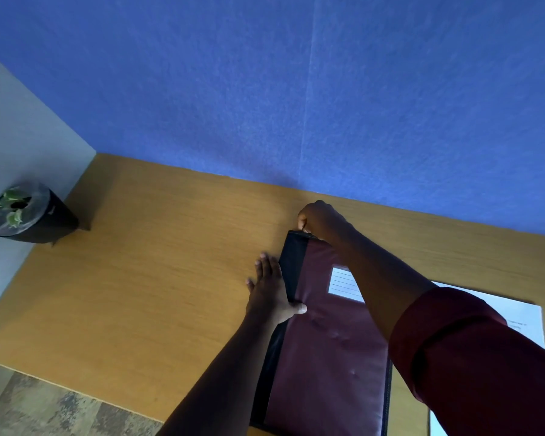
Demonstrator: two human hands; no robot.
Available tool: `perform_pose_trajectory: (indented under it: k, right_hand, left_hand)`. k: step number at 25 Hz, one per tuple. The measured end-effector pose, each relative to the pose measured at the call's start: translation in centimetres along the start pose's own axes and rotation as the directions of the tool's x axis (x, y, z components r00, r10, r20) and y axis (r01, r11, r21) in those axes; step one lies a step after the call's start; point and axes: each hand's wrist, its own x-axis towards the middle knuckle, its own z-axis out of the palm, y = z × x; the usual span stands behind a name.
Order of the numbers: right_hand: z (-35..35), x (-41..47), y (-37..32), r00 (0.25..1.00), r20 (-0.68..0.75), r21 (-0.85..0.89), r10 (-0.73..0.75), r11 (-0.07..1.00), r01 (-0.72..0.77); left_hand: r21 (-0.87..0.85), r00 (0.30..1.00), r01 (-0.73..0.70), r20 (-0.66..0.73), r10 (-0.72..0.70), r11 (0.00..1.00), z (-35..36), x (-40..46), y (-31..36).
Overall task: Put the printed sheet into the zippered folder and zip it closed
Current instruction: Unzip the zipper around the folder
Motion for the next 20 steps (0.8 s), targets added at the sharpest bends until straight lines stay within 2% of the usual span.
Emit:
perform_pose_trajectory:
  k: [3, 5, 7, 12, 15, 18, 20]
  right_hand:
    - [-0.1, -1.3, 0.5, 0.99, -0.036, 0.178, 0.134, 0.976, -0.126]
    - [-0.6, -1.8, 0.7, 0.976, -0.018, 0.196, 0.218, 0.958, -0.21]
    - [-1.0, -2.6, 1.2, 0.97, -0.027, 0.177, 0.243, 0.956, -0.235]
    - [-1.3, -5.4, 4.5, 0.972, -0.13, 0.005, 0.194, 0.981, -0.195]
    - [-1.7, -6.6, 6.9, 0.953, -0.158, 0.033, 0.258, 0.966, -0.256]
    - [-2.2, -8.2, 9.4, 0.956, -0.205, -0.076, 0.209, 0.971, -0.228]
    - [-2.5, -9.1, 11.0, 0.947, -0.217, -0.071, 0.238, 0.963, -0.259]
  left_hand:
    - [0.012, 1.0, -0.002, 0.011, 0.002, 1.0, 0.1, 0.1, 0.0]
    - [0.017, 1.0, 0.0, 0.016, 0.0, 1.0, 0.1, 0.1, 0.0]
    - [0.019, 1.0, 0.002, 0.021, -0.002, 1.0, 0.1, 0.2, 0.0]
    - [0.016, 1.0, -0.002, 0.027, 0.002, 1.0, 0.0, 0.1, -0.1]
    - [0.02, 1.0, -0.005, 0.025, 0.004, 1.0, -0.1, 0.1, 0.0]
    - [0.038, 1.0, -0.007, 0.027, 0.006, 0.999, -0.1, 0.1, -0.1]
    - [0.048, 1.0, -0.006, 0.029, 0.005, 0.999, -0.1, 0.2, -0.1]
